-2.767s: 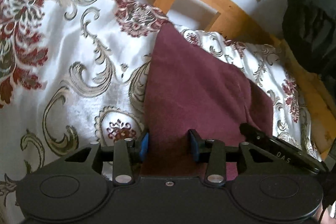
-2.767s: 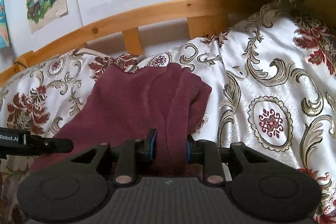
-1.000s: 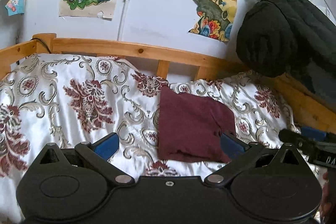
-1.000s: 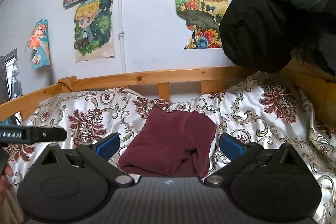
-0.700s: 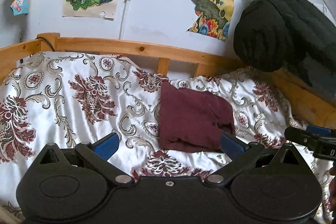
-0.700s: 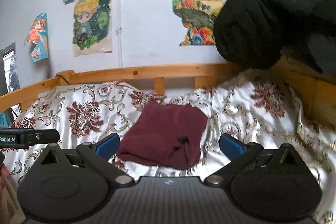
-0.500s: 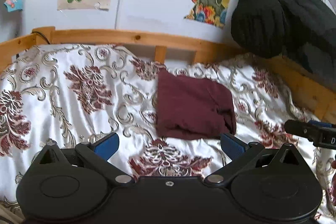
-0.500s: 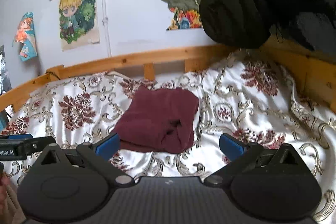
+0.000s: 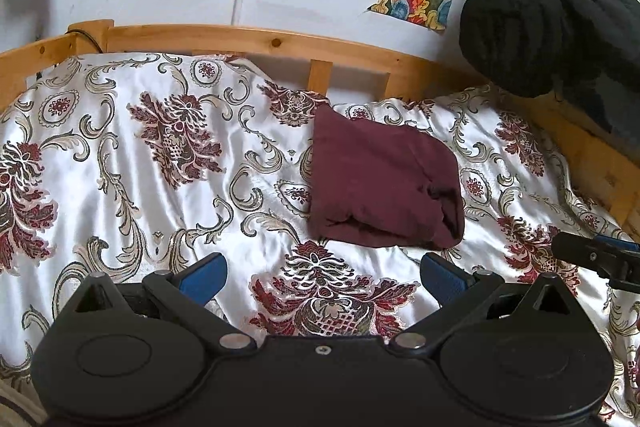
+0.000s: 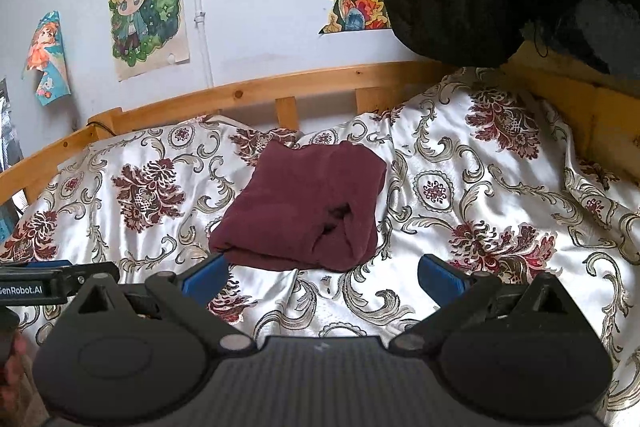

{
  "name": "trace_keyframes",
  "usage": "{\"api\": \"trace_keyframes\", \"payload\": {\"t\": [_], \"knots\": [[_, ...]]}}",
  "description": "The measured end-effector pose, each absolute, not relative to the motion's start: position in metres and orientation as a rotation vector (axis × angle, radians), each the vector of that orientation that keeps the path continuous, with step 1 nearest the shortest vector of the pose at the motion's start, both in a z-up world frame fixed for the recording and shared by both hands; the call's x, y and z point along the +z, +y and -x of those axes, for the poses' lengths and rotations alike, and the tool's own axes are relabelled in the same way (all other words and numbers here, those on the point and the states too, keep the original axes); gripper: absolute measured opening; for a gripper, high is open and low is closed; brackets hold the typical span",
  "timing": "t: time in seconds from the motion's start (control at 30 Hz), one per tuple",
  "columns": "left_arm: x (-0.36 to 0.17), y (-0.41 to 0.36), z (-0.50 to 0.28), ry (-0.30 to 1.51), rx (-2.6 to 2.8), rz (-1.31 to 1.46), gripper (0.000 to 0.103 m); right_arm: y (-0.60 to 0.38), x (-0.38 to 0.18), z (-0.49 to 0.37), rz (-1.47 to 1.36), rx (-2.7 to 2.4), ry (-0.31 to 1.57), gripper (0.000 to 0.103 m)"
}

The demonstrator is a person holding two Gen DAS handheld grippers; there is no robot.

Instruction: Fold small clothes

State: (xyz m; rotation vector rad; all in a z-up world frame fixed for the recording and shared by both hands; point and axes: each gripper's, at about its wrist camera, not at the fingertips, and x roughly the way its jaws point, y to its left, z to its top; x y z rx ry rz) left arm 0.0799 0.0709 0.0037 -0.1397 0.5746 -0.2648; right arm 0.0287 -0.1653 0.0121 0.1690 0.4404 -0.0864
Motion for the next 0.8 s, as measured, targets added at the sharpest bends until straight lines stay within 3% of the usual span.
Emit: {"api": "trace_keyframes", "payload": {"t": [0.8], "knots": [[0.0009,0.0676,-0.0801,0.589,-0.272,0.116,0.102,-0.1691,0.0126,-0.027,-0.185,-0.098,0.438,0.103]]}}
